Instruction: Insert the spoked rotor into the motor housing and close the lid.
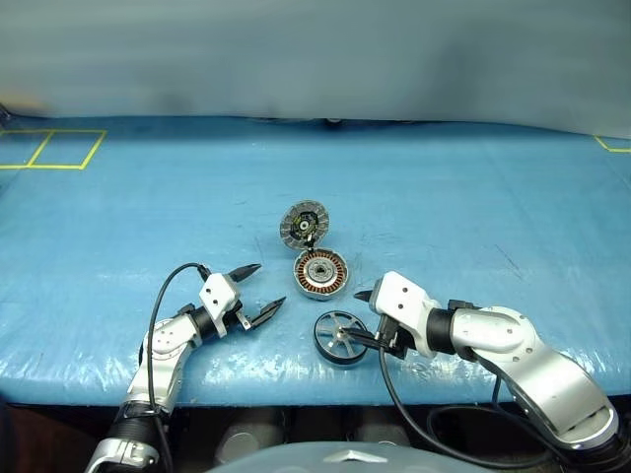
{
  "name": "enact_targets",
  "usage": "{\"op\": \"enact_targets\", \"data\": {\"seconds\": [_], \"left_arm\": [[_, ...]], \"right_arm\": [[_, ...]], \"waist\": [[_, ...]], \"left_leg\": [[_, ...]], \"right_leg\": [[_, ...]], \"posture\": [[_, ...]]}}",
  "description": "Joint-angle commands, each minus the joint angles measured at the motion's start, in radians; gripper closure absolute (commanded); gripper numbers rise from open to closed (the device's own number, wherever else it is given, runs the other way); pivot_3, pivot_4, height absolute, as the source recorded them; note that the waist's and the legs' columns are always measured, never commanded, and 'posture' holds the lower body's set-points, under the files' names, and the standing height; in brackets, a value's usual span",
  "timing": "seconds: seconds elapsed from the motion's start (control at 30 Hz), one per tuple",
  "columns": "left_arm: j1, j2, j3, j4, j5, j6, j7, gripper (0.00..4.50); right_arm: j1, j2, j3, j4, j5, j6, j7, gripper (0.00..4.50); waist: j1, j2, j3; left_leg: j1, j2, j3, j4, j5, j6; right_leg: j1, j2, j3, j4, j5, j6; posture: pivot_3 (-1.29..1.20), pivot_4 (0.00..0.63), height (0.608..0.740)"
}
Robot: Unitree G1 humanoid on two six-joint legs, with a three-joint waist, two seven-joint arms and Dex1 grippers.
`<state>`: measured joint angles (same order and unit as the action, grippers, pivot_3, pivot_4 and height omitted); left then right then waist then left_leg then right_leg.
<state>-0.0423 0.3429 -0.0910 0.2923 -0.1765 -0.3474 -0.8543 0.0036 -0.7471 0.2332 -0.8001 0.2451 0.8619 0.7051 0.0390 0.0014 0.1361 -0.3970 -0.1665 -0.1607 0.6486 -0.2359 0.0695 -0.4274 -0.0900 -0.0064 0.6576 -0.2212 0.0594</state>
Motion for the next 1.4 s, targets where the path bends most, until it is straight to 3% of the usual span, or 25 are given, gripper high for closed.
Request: {"op": "enact_targets", "data": {"seconds": [0.03, 0.33, 0.9, 1.2, 1.4], "left_arm": [[-0.010, 0.007, -0.011, -0.055, -0.004, 0.014, -0.006, 0.00], [-0.007, 0.020, -0.022, -0.093, -0.016, 0.051, -0.034, 0.00], [0.012, 0.009, -0.037, -0.101, -0.008, 0.060, -0.026, 0.00], [0.027, 0.004, -0.049, -0.111, -0.007, 0.064, -0.017, 0.00], [0.035, 0.001, -0.051, -0.120, -0.006, 0.073, -0.015, 0.00]], "right_arm": [[0.033, -0.027, -0.002, -0.046, 0.006, 0.007, -0.008, 1.44], [0.125, -0.101, 0.046, -0.009, -0.049, -0.033, -0.028, 1.44], [0.099, -0.136, 0.005, -0.070, -0.098, -0.009, -0.071, 1.44], [0.020, -0.090, -0.044, -0.167, 0.001, 0.039, -0.047, 1.44], [0.005, -0.071, 0.023, -0.129, 0.007, 0.073, -0.072, 1.44]], "waist": [[0.000, 0.000, 0.000], [0.000, -0.001, 0.000], [0.004, -0.002, 0.002], [0.004, -0.005, 0.003], [0.004, -0.005, 0.003]], "left_leg": [[0.000, 0.000, 0.000, 0.000, 0.000, 0.000], [0.000, 0.001, 0.000, 0.000, 0.000, 0.000], [0.000, 0.001, 0.000, 0.000, 0.000, 0.000], [0.000, 0.001, 0.000, 0.000, 0.000, 0.000], [0.000, 0.001, 0.000, 0.000, -0.001, 0.002]], "right_leg": [[0.000, 0.000, 0.000, 0.000, 0.000, 0.000], [0.000, 0.000, 0.000, 0.000, -0.002, 0.004], [0.001, 0.000, 0.000, -0.001, -0.003, 0.005], [0.001, 0.000, -0.001, -0.002, -0.003, 0.005], [0.002, 0.000, -0.001, -0.005, 0.001, 0.001]], "posture": [[0.00, 0.150, 0.740], [0.00, 0.150, 0.740], [0.00, 0.150, 0.740], [0.00, 0.150, 0.740], [0.00, 0.150, 0.740]]}}
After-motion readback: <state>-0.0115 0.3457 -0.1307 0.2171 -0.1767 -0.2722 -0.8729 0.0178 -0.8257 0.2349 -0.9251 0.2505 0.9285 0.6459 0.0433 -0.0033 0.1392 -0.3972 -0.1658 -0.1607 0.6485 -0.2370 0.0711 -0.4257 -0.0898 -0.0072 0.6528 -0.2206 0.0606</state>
